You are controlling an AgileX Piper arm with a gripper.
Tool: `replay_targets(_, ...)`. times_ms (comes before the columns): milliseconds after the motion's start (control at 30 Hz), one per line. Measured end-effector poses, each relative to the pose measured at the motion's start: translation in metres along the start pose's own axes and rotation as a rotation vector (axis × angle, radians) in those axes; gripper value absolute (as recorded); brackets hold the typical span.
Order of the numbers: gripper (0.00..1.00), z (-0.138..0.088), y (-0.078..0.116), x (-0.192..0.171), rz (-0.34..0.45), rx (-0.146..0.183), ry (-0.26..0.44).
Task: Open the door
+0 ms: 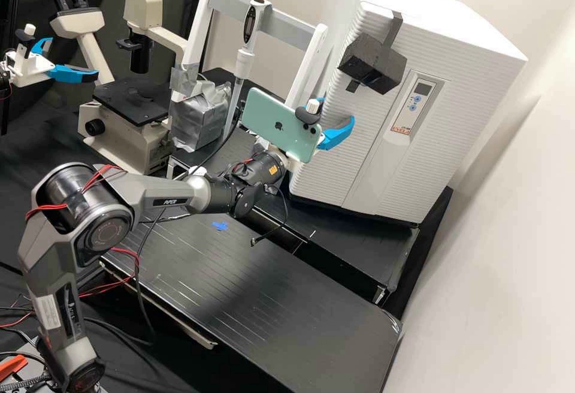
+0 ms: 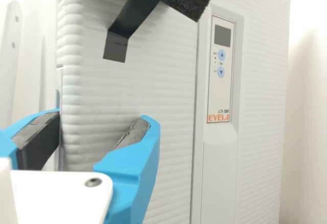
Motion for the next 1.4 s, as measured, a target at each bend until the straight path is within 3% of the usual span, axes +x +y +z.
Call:
replay_targets(433, 0.0, 0.023, 0.014, -0.046, 0.086, 0.024, 0.012)
replay_targets(833, 0.0, 0.054, 0.022, -0.09, 0.185, 0.043, -0.057)
replay_targets(1200, 0.0, 0.063, 0.032, -0.106, 0.245, 0.026, -0.073)
replay_targets(1267, 0.0, 0.062, 0.035, -0.117, 0.252, 0.046, -0.066)
replay_targets(1300, 1.0, 0.059, 0.035, -0.127, 0.253, 0.063, -0.046)
replay_targets(1400, 1.0, 0.048, 0.033, -0.151, 0.243, 0.081, -0.003)
